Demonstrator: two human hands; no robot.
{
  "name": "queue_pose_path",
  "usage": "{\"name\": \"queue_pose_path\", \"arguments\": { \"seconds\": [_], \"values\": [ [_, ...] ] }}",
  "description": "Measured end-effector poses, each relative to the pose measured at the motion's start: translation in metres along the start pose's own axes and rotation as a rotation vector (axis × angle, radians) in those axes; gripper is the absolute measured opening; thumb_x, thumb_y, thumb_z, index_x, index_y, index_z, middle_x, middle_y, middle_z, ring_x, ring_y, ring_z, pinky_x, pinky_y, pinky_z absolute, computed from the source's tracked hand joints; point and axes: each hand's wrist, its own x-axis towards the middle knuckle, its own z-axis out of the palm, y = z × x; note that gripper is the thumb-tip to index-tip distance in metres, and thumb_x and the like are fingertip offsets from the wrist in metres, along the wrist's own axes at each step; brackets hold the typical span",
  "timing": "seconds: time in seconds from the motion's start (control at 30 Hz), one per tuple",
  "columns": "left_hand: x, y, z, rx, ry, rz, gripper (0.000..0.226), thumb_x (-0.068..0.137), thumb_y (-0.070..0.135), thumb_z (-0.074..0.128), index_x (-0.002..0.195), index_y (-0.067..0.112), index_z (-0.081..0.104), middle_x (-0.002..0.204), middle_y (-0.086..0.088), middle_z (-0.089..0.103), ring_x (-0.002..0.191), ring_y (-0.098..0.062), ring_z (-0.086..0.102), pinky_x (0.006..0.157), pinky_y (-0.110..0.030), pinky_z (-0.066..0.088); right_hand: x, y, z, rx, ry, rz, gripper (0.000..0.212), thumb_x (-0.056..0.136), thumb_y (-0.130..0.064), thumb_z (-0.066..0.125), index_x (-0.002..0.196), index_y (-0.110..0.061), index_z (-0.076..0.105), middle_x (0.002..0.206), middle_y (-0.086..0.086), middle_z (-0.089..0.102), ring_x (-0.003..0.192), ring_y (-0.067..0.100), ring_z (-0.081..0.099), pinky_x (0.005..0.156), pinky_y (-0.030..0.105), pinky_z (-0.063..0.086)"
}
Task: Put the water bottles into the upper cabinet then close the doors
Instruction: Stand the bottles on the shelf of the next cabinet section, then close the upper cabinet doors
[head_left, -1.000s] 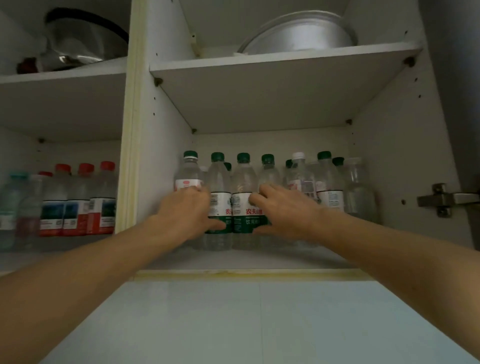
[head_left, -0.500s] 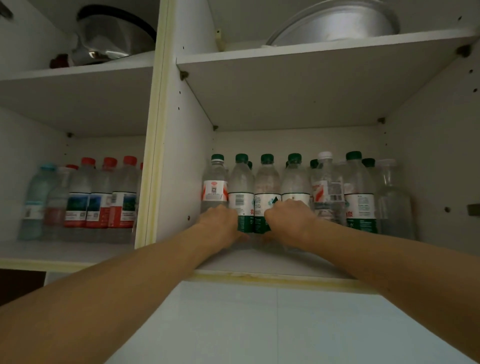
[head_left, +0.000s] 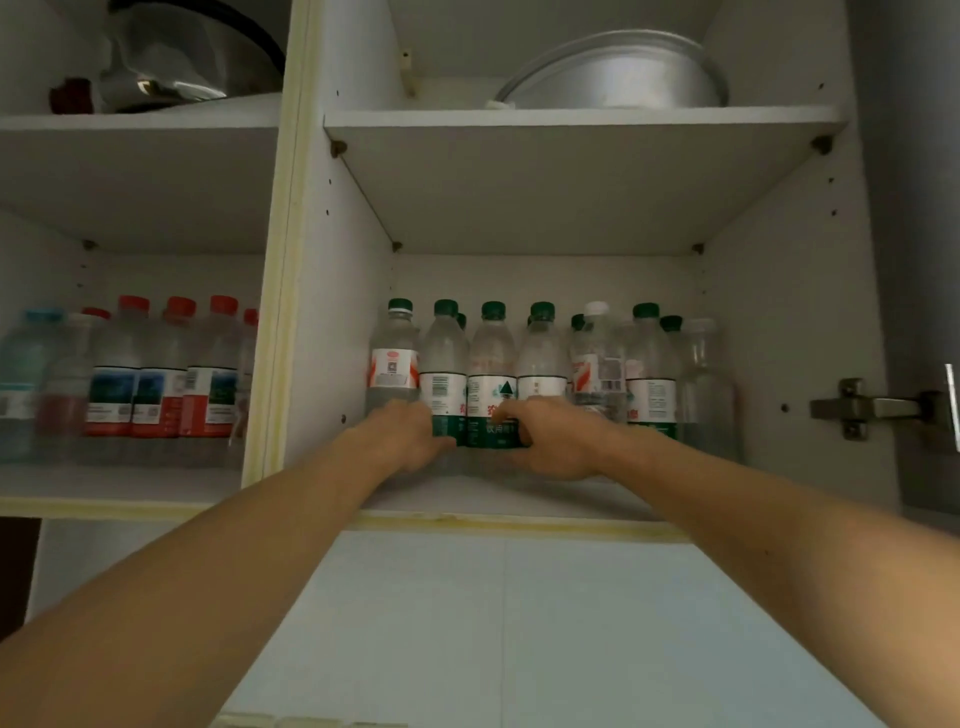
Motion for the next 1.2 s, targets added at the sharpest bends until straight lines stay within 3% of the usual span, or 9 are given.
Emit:
{"name": "queue_pose_path", "arguments": {
  "seconds": [0.1, 0.2, 0.3, 0.57, 0.7, 0.83, 0.93, 1.0, 1.2],
  "values": [
    [-0.018, 0.002, -0.015, -0.174, 0.057, 0.003, 0.040, 0.097, 0.041, 0.061, 0.130, 0.018, 0.059, 0.125, -0.009, 0.065, 0.103, -0.022, 0.063, 0.089, -0.032, 0.048, -0.031, -0.004, -0.017, 0.072, 0.127, 0.042, 0.043, 0.096, -0.028, 0.065, 0.137, -0.022, 0.053, 0.106, -0.004, 0.057, 0.091, 0.014, 0.053, 0.082, 0.030, 0.045],
    [-0.045, 0.016, -0.026, -0.362, 0.196, 0.061, 0.020, 0.099, 0.038, 0.059, 0.094, 0.019, 0.061, 0.108, -0.007, 0.066, 0.095, -0.022, 0.062, 0.085, -0.037, 0.052, -0.076, -0.011, -0.033, 0.100, 0.225, 0.134, 0.038, 0.097, -0.027, 0.063, 0.133, -0.018, 0.056, 0.112, -0.002, 0.061, 0.094, 0.015, 0.059, 0.084, 0.032, 0.053],
    [-0.083, 0.039, -0.033, -0.615, 0.324, 0.151, 0.014, 0.102, 0.034, 0.055, 0.096, 0.022, 0.057, 0.092, 0.003, 0.061, 0.078, -0.008, 0.058, 0.065, -0.021, 0.044, -0.123, -0.025, -0.047, 0.084, 0.328, 0.188, 0.026, 0.097, -0.024, 0.061, 0.122, -0.016, 0.062, 0.115, 0.000, 0.065, 0.096, 0.014, 0.060, 0.083, 0.029, 0.051],
    [-0.185, 0.099, -0.036, -1.183, 0.351, 0.410, 0.019, 0.104, 0.038, 0.047, 0.105, 0.024, 0.060, 0.105, 0.004, 0.060, 0.093, -0.007, 0.058, 0.074, -0.023, 0.042, -0.229, -0.089, -0.070, 0.178, 0.706, 0.401, 0.012, 0.097, -0.031, 0.060, 0.106, -0.026, 0.065, 0.100, -0.006, 0.063, 0.088, 0.006, 0.060, 0.075, 0.018, 0.043],
    [-0.210, 0.137, -0.058, -1.297, 0.291, 0.464, 0.020, 0.106, 0.040, 0.042, 0.108, 0.027, 0.058, 0.106, 0.008, 0.059, 0.098, -0.006, 0.057, 0.075, -0.022, 0.041, -0.283, -0.113, -0.110, 0.163, 0.925, 0.497, 0.016, 0.098, -0.029, 0.060, 0.112, -0.026, 0.067, 0.104, -0.003, 0.068, 0.089, 0.009, 0.063, 0.080, 0.021, 0.049],
    [-0.239, 0.194, -0.074, -1.274, 0.191, 0.572, 0.027, 0.105, 0.042, 0.042, 0.126, 0.028, 0.053, 0.124, 0.010, 0.055, 0.108, -0.008, 0.053, 0.085, -0.015, 0.038, -0.348, -0.132, -0.174, -0.050, 1.077, 0.521, 0.024, 0.099, -0.021, 0.058, 0.121, -0.016, 0.065, 0.118, 0.003, 0.061, 0.097, 0.010, 0.061, 0.079, 0.003, 0.041],
    [-0.272, 0.244, -0.081, -1.175, 0.144, 0.688, 0.051, 0.103, 0.049, 0.043, 0.147, 0.024, 0.040, 0.150, 0.001, 0.036, 0.131, -0.016, 0.043, 0.107, -0.028, 0.034, -0.402, -0.141, -0.215, -0.292, 1.112, 0.533, 0.030, 0.099, -0.021, 0.056, 0.129, -0.016, 0.061, 0.129, 0.002, 0.053, 0.115, 0.019, 0.055, 0.101, 0.035, 0.048],
    [-0.295, 0.278, -0.087, -1.149, 0.115, 0.798, 0.063, 0.100, 0.055, 0.047, 0.154, 0.028, 0.028, 0.161, 0.005, 0.017, 0.146, -0.020, 0.028, 0.115, -0.033, 0.029, -0.436, -0.143, -0.236, -0.449, 1.118, 0.522, 0.034, 0.099, -0.022, 0.055, 0.132, -0.018, 0.058, 0.136, 0.001, 0.046, 0.122, 0.024, 0.047, 0.101, 0.050, 0.046],
    [-0.354, 0.368, -0.104, -1.126, -0.005, 0.863, 0.093, 0.086, 0.068, 0.059, 0.157, 0.048, 0.001, 0.164, 0.013, -0.020, 0.155, -0.027, -0.005, 0.122, -0.053, 0.016, -0.517, -0.133, -0.267, -0.724, 1.164, 0.639, 0.059, 0.096, -0.017, 0.062, 0.150, -0.014, 0.039, 0.156, 0.015, 0.026, 0.140, 0.028, 0.028, 0.111, 0.036, 0.032]
  ]
}}
